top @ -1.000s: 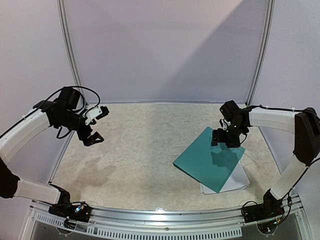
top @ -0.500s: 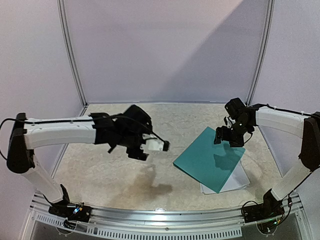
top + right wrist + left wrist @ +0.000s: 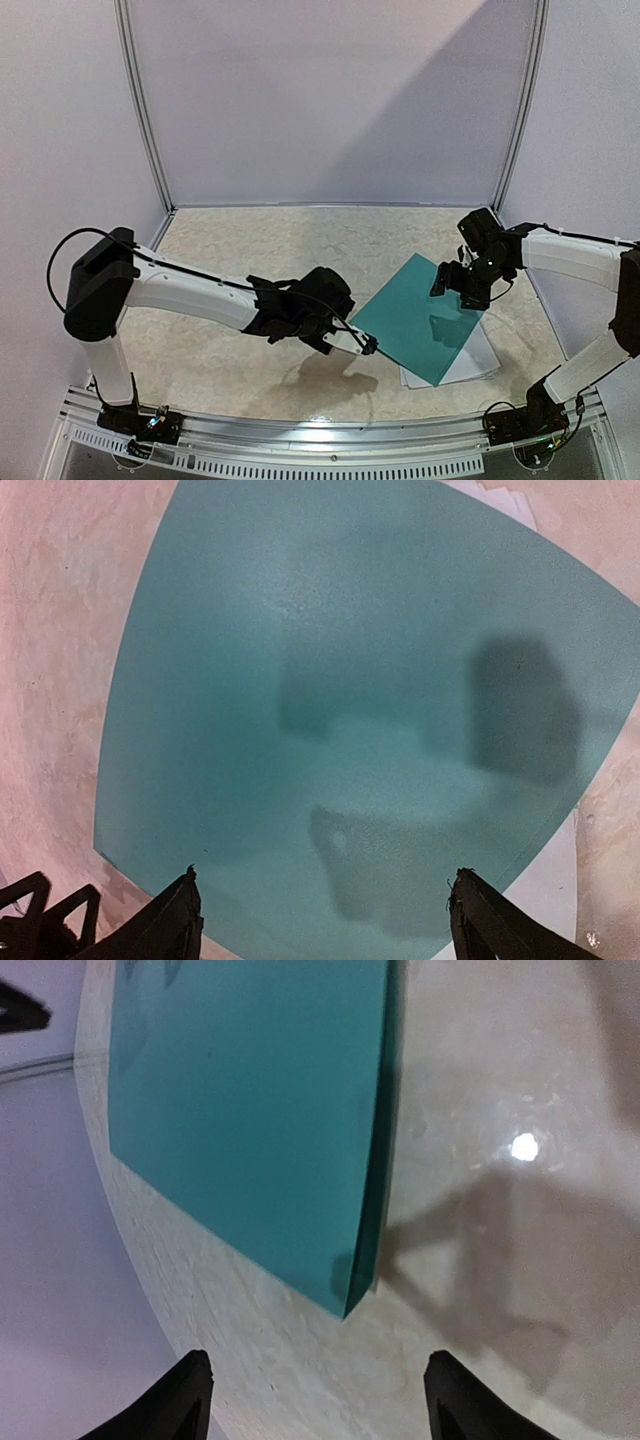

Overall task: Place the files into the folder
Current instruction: Pick up the folder from the center of the board.

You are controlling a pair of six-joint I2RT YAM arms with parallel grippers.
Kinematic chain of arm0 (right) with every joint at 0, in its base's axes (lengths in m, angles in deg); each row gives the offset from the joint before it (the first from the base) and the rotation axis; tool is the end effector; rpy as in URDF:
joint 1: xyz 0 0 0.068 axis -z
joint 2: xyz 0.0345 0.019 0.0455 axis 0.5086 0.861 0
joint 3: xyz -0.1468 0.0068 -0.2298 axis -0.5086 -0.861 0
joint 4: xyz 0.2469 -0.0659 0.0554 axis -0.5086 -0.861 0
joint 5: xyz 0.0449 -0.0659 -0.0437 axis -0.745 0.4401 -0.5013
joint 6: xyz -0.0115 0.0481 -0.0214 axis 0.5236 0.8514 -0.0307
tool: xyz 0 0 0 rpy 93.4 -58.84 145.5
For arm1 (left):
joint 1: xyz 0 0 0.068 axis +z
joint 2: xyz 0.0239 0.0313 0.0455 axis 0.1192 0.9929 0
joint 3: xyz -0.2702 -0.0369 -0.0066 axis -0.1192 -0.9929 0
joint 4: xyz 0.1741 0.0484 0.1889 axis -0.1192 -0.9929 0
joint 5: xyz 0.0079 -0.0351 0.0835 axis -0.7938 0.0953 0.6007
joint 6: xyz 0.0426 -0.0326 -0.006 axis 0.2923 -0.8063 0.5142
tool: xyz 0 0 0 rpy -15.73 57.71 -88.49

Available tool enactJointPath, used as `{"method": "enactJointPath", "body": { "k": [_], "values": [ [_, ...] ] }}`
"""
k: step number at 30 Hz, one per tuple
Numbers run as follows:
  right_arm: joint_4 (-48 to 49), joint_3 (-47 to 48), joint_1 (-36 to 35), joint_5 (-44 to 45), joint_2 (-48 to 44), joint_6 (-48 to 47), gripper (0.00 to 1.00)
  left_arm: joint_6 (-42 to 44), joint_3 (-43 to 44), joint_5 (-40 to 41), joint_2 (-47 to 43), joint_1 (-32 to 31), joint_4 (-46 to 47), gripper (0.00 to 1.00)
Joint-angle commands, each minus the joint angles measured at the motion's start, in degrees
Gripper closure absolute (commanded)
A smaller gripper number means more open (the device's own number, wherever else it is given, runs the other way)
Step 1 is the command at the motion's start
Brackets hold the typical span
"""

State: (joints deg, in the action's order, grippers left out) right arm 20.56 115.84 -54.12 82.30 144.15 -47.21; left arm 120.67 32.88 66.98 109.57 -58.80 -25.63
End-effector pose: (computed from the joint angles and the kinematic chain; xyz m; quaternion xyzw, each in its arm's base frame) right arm 0.2510 0.1132 0.2067 0.1458 0.9690 0.1452 0.1367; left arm 0.1724 -0.3556 0.1634 0.8224 0.4309 0.1379 0.3448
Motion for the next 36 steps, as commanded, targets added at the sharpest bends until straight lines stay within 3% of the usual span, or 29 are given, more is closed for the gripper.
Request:
{"method": "enactJointPath", "body": {
  "k": [1, 8, 17, 24, 33, 36],
  "values": [
    [-1.5, 0.5, 0.2, -0.3, -2.8, -0.8, 0.14, 1.6, 1.8, 0.1, 6.1, -2.3, 6.0, 0.27],
    [-2.5, 0.3, 0.1, 3.2, -5.8, 0.0, 0.14, 4.7, -3.8, -1.0, 5.9, -1.6, 17.1, 0.33],
    [-5.1, -1.1, 0.2, 5.2, -9.6, 1.5, 0.14, 6.3, -4.1, 0.7, 11.4, -1.8, 31.2, 0.42],
    [-5.8, -2.8, 0.2, 7.0, -13.4, 1.2, 0.14, 6.4, -4.0, 1.1, 13.5, -1.4, 33.9, 0.46],
    [-5.8, -2.3, 0.2, 6.4, -14.7, -0.8, 0.14, 8.6, -6.7, 1.7, 15.8, -0.7, 50.4, 0.56],
    [-6.3, -1.5, 0.2, 6.3, -14.8, -1.6, 0.14, 8.6, -5.6, 0.8, 16.4, 0.2, 50.7, 0.58]
  ]
}}
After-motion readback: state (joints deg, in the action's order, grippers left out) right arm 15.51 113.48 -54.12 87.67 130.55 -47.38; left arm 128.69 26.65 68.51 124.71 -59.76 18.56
